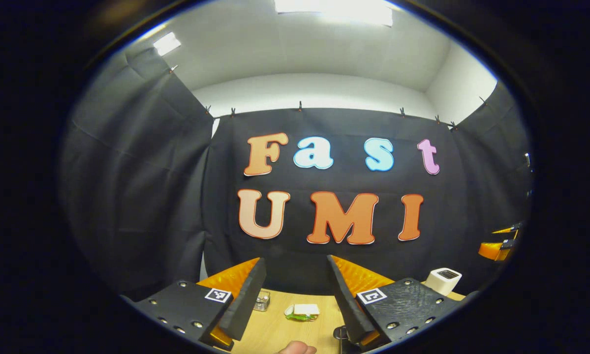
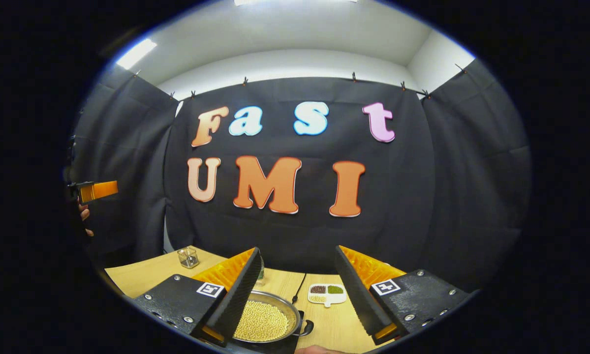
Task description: First push the handle of the pot to place it horizontally, then grasp the pot with both hands and set it on the induction cooktop.
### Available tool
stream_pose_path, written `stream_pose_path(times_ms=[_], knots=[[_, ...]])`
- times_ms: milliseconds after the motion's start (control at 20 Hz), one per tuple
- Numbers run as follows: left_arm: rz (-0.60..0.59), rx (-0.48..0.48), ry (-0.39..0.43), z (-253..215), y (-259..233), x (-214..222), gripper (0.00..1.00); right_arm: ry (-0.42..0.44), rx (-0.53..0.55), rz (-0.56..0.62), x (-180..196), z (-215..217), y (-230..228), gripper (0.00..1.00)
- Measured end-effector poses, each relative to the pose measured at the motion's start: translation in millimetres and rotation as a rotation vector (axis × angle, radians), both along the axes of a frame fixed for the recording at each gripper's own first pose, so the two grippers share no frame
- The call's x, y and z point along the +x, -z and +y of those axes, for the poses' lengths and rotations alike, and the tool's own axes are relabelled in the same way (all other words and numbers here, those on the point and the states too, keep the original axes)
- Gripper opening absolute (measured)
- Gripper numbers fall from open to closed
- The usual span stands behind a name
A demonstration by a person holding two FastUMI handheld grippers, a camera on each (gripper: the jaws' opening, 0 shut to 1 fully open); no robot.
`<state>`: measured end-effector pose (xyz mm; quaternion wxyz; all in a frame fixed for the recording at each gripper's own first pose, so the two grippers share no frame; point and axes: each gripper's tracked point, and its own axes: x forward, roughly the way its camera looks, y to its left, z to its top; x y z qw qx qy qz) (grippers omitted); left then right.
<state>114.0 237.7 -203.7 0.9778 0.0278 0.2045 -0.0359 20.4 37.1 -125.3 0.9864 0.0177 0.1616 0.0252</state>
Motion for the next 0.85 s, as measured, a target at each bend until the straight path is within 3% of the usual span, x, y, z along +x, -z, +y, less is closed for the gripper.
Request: stream_pose_path(times_ms=[150, 200, 250, 450, 800, 850], knots=[[-0.09, 0.058, -0.043, 29, -45, -1, 0.77, -0.012, -0.017, -0.08, -6, -10, -40, 0.93], [-0.117, 0.064, -0.06, 34, -59, -4, 0.77, -0.026, -0.039, -0.109, -9, -13, -49, 0.98], [-0.135, 0.081, -0.079, 40, -70, -7, 0.77, -0.032, -0.069, -0.135, -11, -18, -57, 0.93], [-0.222, 0.161, -0.109, 46, -111, -19, 0.76, 0.001, -0.14, -0.177, -17, -46, -77, 0.98], [-0.321, 0.08, -0.044, -4, -148, -30, 0.77, 0.016, -0.123, -0.232, -19, -67, -102, 0.97], [-0.328, 0.084, -0.046, -5, -150, -29, 0.77, 0.021, -0.12, -0.237, -20, -69, -104, 0.93]])
